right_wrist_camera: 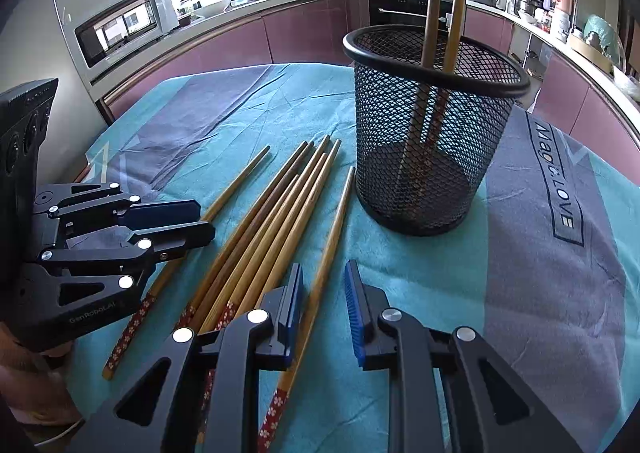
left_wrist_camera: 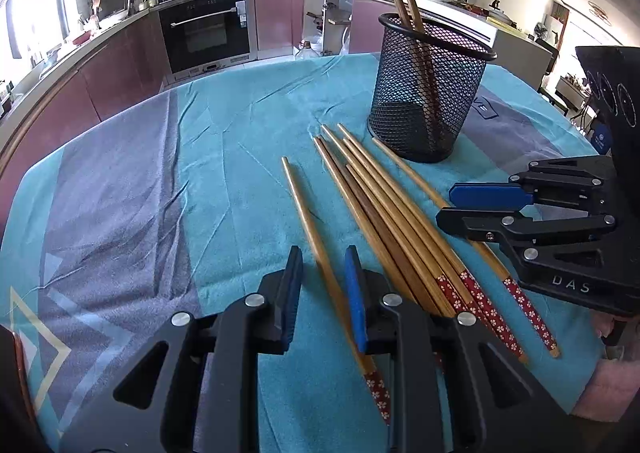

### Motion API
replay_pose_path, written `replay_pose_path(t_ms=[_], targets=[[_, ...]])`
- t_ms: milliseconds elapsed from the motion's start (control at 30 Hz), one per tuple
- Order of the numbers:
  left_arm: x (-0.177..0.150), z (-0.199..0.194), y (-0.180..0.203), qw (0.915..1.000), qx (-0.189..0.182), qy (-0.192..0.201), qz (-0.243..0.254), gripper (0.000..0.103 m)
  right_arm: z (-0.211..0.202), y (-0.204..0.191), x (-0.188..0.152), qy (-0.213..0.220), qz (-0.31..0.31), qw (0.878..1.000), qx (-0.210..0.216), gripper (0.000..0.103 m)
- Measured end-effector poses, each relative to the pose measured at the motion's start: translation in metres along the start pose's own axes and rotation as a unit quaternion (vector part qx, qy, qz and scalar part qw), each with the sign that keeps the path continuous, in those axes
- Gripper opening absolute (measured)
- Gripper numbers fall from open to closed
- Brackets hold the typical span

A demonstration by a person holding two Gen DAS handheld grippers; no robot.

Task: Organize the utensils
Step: 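Withdraw both grippers from the cup back to the chopstick pile, then close the left gripper on a chopstick while the right gripper grasps another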

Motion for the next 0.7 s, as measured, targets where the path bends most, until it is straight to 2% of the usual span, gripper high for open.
replay_pose_path(t_ms=[133, 267, 367, 700], targets=[[0.009, 0.006, -0.002, 1.0000, -0.002, -0.003, -0.004, 0.020, 0.003, 0.001, 0.004, 0.001, 0.003, 1.000, -0.002, 0.019], [0.011, 0.010, -0.003, 0.9999, -0.003, -0.004, -0.013, 0.012, 0.004, 0.003, 0.006, 0.003, 0.009, 1.000, -0.002, 0.008], [0.013, 0.010, -0.003, 0.9997, -0.004, -0.003, -0.022, 0.009, 0.004, 0.004, 0.007, 0.003, 0.016, 1.000, 0.003, 0.006], [0.009, 0.004, -0.003, 0.9993, -0.009, 0.006, -0.036, 0.007, -0.008, 0.011, 0.004, 0.014, 0.028, 0.999, 0.022, 0.005]])
Point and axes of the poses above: each gripper's, at about its wrist camera, not at the fingertips, and z roughly the way its jaws point, y to its right, x to its top, the point moved 5 cm from there along z, roughly the way its jaws point, and after that the axes turned 4 degrees about -y, right-handed, at the moved point
